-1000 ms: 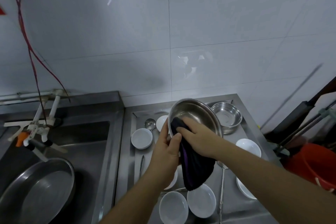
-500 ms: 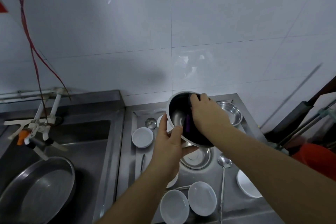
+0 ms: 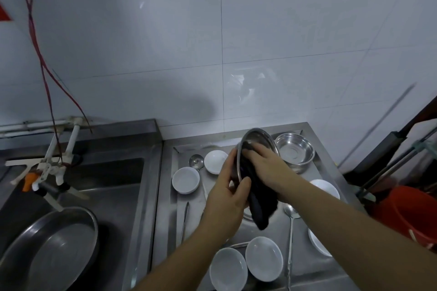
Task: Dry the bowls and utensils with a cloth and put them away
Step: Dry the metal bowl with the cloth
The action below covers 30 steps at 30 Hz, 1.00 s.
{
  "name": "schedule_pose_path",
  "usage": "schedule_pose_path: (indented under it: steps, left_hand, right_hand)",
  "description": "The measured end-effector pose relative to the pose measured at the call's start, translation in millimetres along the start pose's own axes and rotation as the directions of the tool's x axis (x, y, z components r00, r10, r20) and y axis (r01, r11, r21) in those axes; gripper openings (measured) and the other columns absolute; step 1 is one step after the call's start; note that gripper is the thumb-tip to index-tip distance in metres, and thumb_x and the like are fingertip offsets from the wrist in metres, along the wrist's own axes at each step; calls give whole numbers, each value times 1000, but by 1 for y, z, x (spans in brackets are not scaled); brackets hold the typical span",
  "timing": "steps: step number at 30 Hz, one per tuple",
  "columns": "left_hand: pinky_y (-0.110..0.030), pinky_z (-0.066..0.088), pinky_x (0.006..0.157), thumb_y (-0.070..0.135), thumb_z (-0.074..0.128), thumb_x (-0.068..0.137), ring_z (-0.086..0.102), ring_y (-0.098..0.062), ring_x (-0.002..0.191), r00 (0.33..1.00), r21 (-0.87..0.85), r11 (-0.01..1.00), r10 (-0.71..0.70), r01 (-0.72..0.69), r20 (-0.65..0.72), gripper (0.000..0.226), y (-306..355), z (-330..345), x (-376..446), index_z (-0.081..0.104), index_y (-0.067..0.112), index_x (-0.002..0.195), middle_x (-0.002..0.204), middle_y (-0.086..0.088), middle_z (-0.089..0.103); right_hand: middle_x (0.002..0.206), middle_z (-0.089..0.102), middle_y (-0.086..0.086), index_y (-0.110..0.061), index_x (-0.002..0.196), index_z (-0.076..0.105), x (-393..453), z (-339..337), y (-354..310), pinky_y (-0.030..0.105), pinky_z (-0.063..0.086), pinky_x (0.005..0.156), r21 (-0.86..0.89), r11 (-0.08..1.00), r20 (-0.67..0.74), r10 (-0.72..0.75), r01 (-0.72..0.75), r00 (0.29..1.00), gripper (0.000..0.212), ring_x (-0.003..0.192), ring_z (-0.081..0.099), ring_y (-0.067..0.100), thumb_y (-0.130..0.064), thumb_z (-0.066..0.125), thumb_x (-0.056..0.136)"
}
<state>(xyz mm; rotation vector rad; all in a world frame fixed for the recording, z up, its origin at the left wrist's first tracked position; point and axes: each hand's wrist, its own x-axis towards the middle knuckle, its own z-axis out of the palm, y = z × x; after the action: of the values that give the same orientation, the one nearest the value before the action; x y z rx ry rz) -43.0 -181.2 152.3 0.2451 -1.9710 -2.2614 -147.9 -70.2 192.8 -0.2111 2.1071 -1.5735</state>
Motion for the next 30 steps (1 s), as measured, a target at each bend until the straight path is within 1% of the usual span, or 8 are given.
schedule_pose_path:
  steps: [3, 7, 9, 15, 18, 21, 27, 30]
  left_hand:
    - [-43, 59, 104, 28, 60, 98, 68, -11, 125, 999, 91, 996, 17, -20, 37, 70, -3, 0, -5, 34, 60, 155, 137, 24, 65]
    - [-35, 59, 103, 47, 61, 96, 64, -5, 121, 993, 388, 917, 62, -97, 102, 70, -4, -15, -8, 28, 65, 155, 131, 24, 62]
    - [-34, 56, 106, 42, 61, 97, 57, -3, 127, 976, 523, 829, 116, -198, 186, 72, -6, -26, -10, 25, 65, 155, 146, 25, 48]
    - [-32, 39, 119, 35, 67, 99, 31, -17, 156, 946, 717, 618, 236, -324, 224, 80, -5, -46, -3, 19, 63, 157, 174, 22, -4]
    - [-28, 26, 119, 63, 66, 88, 19, -4, 157, 978, 544, 834, 179, -92, -109, 89, -3, -48, -7, 16, 57, 161, 174, 24, 3]
    - [-42, 39, 118, 54, 56, 101, 54, -20, 138, 890, -52, 964, -260, 260, -375, 54, -1, -43, -5, 53, 29, 149, 157, -4, 54]
    - [-32, 64, 80, 9, 57, 103, 77, -22, 87, 858, -731, 646, -484, 218, -172, 25, 4, -46, 0, 78, 2, 91, 101, -16, 75]
    - [-32, 66, 73, 7, 53, 106, 80, -24, 87, 862, -815, 560, -477, 146, -173, 27, 12, -49, 6, 78, -3, 100, 103, -19, 78]
  right_hand:
    - [112, 79, 5, -33, 115, 75, 7, 3, 1, 48, 63, 90, 350, 930, -117, 161, -111, 980, 23, 99, 78, 24, -39, 55, 106]
    - [101, 79, 25, 1, 110, 76, 8, -6, -2, 53, 64, 61, 737, 560, 110, 454, -379, 884, 72, 83, 79, 43, -65, 54, 98]
    - [107, 78, 27, 4, 104, 81, 6, -14, -2, 57, 63, 64, 714, 573, 164, 423, -403, 891, 87, 89, 78, 46, -79, 62, 85]
    - [101, 80, 15, -7, 114, 77, 0, -12, 0, 51, 65, 78, 638, 710, 58, 342, -298, 938, 51, 81, 78, 33, -51, 73, 89]
    - [97, 77, 13, -9, 120, 77, -3, -17, 2, 45, 61, 79, 645, 732, 0, 287, -219, 958, 54, 84, 74, 32, -54, 73, 90]
    - [96, 75, 13, -11, 118, 78, -8, -19, 8, 44, 59, 79, 666, 717, 4, 271, -205, 962, 54, 82, 73, 31, -57, 73, 90]
    - [91, 77, 17, -8, 112, 81, -21, -4, 29, 41, 61, 65, 636, 714, 91, 308, -293, 947, 58, 74, 75, 32, -62, 72, 91]
    - [102, 78, 20, -7, 113, 81, -27, -1, 42, 44, 62, 68, 637, 691, 126, 345, -342, 930, 66, 84, 77, 35, -68, 69, 90]
